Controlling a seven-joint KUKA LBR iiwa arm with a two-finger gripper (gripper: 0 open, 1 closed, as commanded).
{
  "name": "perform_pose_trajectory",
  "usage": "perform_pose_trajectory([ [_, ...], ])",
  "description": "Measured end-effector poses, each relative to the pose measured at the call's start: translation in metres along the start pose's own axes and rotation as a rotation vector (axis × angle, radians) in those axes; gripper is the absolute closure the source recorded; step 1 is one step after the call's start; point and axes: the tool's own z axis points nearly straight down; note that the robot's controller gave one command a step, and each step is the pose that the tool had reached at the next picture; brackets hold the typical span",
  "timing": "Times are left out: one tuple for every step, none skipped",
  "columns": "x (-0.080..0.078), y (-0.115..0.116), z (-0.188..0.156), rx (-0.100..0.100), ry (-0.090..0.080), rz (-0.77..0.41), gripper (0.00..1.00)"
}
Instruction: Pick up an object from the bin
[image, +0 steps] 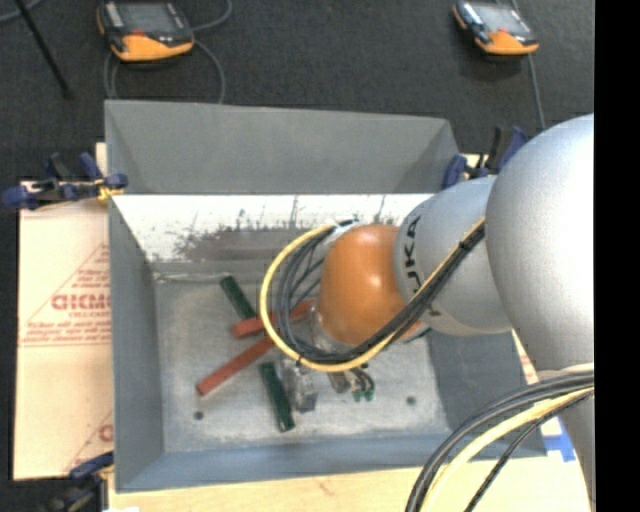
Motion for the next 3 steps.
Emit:
perform_pose_trajectory([
  [0.0, 0.0, 0.0, 0.001, 0.0, -0.001, 0.0],
  [-0.027, 0.072, 0.002, -0.003, 0.001, 0.005, 0.0],
  [-0.027, 0.068, 0.001, 0.0, -0.001, 0.008, 1.0],
])
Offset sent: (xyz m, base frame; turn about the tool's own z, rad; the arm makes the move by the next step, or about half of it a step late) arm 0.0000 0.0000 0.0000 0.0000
